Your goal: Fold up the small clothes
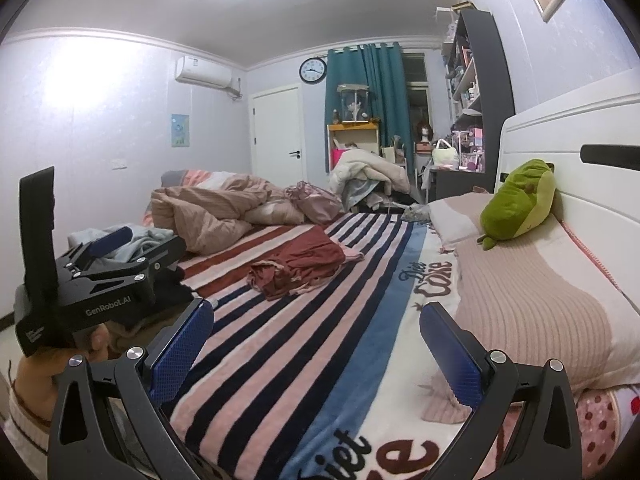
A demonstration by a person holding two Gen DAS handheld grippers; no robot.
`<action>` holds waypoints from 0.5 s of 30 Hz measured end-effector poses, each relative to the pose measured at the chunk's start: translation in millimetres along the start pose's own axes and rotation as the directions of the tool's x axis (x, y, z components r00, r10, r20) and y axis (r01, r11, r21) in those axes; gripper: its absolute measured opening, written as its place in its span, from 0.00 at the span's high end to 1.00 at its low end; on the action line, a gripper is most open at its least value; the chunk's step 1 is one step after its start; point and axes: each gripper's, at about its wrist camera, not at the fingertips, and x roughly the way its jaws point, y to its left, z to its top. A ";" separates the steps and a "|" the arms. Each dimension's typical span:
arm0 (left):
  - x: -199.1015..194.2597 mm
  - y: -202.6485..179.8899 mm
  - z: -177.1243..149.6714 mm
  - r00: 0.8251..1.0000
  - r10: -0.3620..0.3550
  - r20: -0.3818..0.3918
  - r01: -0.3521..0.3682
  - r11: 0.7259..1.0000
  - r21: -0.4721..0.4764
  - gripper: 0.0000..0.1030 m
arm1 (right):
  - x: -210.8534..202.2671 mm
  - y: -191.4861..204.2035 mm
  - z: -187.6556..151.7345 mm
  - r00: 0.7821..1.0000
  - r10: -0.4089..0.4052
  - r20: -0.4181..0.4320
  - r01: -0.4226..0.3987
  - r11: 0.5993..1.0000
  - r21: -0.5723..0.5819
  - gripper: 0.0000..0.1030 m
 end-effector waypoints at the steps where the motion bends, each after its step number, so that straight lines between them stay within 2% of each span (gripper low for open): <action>1: -0.1 0.1 0.0 1.000 -0.002 -0.002 0.002 1.000 -0.003 0.01 | -0.1 -0.1 0.0 1.000 0.000 0.000 0.000 1.000 0.001 0.00; 15: 1.6 -3.6 -3.4 1.000 0.002 -0.014 -0.002 1.000 0.003 0.01 | 0.3 -2.0 -0.1 1.000 0.004 -0.002 -0.003 1.000 0.027 0.00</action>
